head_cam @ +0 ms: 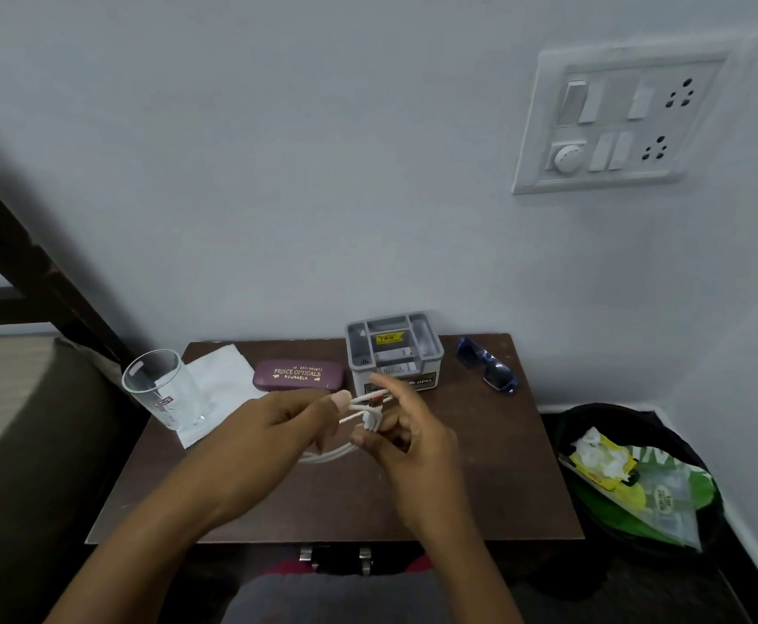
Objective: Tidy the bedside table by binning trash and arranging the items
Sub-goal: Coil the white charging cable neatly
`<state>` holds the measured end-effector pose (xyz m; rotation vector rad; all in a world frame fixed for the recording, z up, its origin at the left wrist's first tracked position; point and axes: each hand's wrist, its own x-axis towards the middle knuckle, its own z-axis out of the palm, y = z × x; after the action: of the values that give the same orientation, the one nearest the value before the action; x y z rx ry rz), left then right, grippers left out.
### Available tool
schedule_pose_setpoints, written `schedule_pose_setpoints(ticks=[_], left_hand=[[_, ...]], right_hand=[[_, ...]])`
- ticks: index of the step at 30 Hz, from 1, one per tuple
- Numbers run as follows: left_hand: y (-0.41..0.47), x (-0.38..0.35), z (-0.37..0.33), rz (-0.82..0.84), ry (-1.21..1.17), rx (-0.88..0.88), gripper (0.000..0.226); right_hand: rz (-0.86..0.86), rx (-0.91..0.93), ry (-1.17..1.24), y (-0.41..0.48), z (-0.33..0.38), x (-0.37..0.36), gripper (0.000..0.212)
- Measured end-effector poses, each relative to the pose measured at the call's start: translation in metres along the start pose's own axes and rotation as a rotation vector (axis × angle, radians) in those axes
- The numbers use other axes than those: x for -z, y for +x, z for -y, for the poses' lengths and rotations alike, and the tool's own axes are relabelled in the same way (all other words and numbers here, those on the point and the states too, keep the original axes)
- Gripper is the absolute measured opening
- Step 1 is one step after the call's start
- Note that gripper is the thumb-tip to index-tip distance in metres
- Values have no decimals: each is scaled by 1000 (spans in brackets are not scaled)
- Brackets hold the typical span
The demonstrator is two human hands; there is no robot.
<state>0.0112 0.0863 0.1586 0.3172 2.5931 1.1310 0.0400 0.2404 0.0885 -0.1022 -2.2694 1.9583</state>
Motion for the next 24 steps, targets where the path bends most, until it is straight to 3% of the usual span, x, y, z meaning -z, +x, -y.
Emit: schedule_pose_setpoints(ticks=[5, 9, 13, 18, 24], left_hand=[[3, -14, 4, -132, -244, -11, 53], [3, -25, -5, -220, -461, -69, 31], [4, -33, -7, -325, -493, -179, 36], [6, -38, 0, -361, -441, -227, 34], [8, -45, 7, -389, -546, -206, 38]], right_hand=[[-159, -57, 57, 1, -1, -6, 39], [-310, -55, 121, -2, 0, -11, 33], [-451, -6, 126, -2, 1, -17, 31], [-438, -12, 57, -1, -1, -17, 26], [-358, -33, -92, -1, -1, -14, 20]])
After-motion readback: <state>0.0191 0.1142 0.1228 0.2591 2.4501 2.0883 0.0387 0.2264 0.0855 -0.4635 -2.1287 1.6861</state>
